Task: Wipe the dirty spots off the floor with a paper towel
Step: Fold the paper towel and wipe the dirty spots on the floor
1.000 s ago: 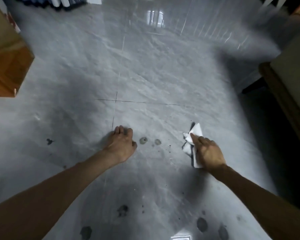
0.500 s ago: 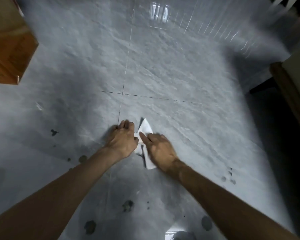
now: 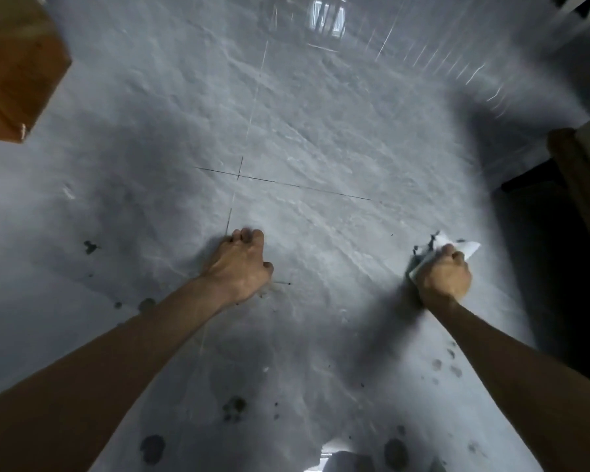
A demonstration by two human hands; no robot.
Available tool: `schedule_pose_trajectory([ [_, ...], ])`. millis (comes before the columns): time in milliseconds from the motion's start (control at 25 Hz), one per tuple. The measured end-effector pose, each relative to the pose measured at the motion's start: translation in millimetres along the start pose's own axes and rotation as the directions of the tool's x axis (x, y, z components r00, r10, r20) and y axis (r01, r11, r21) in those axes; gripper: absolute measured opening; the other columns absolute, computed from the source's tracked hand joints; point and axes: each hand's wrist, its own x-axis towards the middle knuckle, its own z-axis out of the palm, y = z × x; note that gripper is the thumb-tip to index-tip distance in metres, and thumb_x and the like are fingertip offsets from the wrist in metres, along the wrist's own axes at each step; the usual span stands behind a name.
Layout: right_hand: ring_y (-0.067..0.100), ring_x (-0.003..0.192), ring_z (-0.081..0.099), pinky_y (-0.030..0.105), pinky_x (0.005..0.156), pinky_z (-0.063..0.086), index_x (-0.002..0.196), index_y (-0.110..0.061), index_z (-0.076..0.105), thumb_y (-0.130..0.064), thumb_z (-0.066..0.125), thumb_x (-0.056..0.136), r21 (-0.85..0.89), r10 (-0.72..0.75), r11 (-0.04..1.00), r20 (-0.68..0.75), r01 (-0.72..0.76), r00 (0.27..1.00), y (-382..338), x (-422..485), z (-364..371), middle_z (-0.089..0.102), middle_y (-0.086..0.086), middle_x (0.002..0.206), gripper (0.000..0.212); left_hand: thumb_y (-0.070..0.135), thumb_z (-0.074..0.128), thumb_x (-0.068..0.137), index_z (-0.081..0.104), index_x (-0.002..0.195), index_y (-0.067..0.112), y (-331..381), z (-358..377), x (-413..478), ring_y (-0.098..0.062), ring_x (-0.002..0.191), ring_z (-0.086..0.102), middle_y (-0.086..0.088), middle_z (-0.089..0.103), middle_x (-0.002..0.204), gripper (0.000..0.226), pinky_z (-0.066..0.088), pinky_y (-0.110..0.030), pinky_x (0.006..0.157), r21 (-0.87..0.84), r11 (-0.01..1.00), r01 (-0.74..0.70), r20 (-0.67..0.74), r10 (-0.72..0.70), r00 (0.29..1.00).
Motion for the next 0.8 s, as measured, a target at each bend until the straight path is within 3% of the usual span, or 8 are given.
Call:
schedule_pose_trajectory([
  [120,0.039,0.096,0.061,0.043,0.082,0.046,0.118,-0.007,0.056,-0.023,0.040,0.099,0.094,-0.247,0.966,0.038,0.243,0.968,-84,-26,9,0.063,0.020,0.110,0.030,0.026,0.044,0.085,0.036,0.114,0.005,0,2,1,-0.031,0.101,0.048,-0.018,0.049,0.114,0.037,0.040,-0.037,0.085,-0.008,1.000,-0.016,-0.009,0.016,1.000],
  [200,0.026,0.082,0.067,0.035,0.073,0.049,0.105,-0.018,0.067,-0.032,0.038,0.102,0.307,-0.515,0.828,0.083,0.470,0.853,-129,-85,8,0.071,0.007,0.091,0.032,0.025,0.046,0.084,0.036,0.113,0.005,0,3,0,-0.034,0.104,0.049,-0.021,0.049,0.116,0.037,0.041,-0.039,0.088,-0.009,1.000,-0.006,-0.015,0.006,1.000],
  [360,0.030,0.083,0.067,0.032,0.075,0.051,0.123,-0.012,0.065,-0.015,0.067,0.083,0.201,-0.938,0.337,-0.015,0.920,0.347,-111,-139,2,0.070,0.011,0.099,0.040,0.024,0.048,0.085,0.035,0.108,0.007,-2,-6,-4,-0.041,0.105,0.056,-0.023,0.056,0.117,0.031,0.047,-0.041,0.087,-0.122,0.991,0.059,0.001,-0.059,0.998],
  [400,0.029,0.092,0.066,0.029,0.081,0.049,0.126,-0.016,0.063,-0.015,0.062,0.088,0.195,-0.920,0.387,0.015,0.901,0.392,-91,-133,-3,0.070,0.010,0.107,0.038,0.023,0.049,0.085,0.035,0.104,0.011,-5,-11,-9,-0.039,0.096,0.060,-0.020,0.060,0.108,0.026,0.051,-0.041,0.082,-0.181,0.981,0.074,0.007,-0.074,0.997],
  [480,0.032,0.097,0.064,0.029,0.082,0.043,0.126,-0.018,0.058,-0.018,0.052,0.095,0.125,-0.673,0.739,0.080,0.663,0.735,-49,-120,-8,0.068,0.010,0.110,0.032,0.021,0.050,0.085,0.034,0.100,0.017,-17,-21,-24,-0.033,0.079,0.061,-0.012,0.064,0.088,0.022,0.052,-0.037,0.070,-0.248,0.965,0.083,-0.025,-0.092,0.995],
  [560,0.037,0.089,0.062,0.039,0.076,0.045,0.128,-0.005,0.051,-0.018,0.055,0.091,-0.080,-0.355,0.930,0.064,0.360,0.933,-34,-126,-8,0.065,0.019,0.105,0.038,0.019,0.052,0.085,0.035,0.100,0.020,-41,-29,-42,-0.028,0.073,0.059,-0.008,0.062,0.081,0.023,0.049,-0.032,0.066,-0.236,0.967,0.097,-0.089,-0.121,0.989],
  [680,0.040,0.090,0.061,0.044,0.074,0.046,0.131,0.005,0.044,-0.017,0.047,0.094,-0.009,-0.246,0.969,0.035,0.247,0.969,-101,-160,-5,0.061,0.026,0.110,0.043,0.017,0.054,0.087,0.042,0.101,0.019,-88,-42,-68,-0.024,0.064,0.057,-0.007,0.060,0.084,0.019,0.047,-0.028,0.058,-0.310,0.926,0.215,-0.171,-0.276,0.946],
  [800,0.037,0.093,0.061,0.041,0.079,0.047,0.139,0.001,0.042,-0.014,0.040,0.098,0.171,-0.595,0.801,0.130,0.573,0.793,-211,-233,-1,0.060,0.022,0.117,0.044,0.014,0.054,0.088,0.048,0.102,0.009,-146,-55,-95,-0.031,0.078,0.059,-0.014,0.060,0.092,0.016,0.040,-0.029,0.066,-0.318,0.896,0.311,-0.269,-0.400,0.876],
])
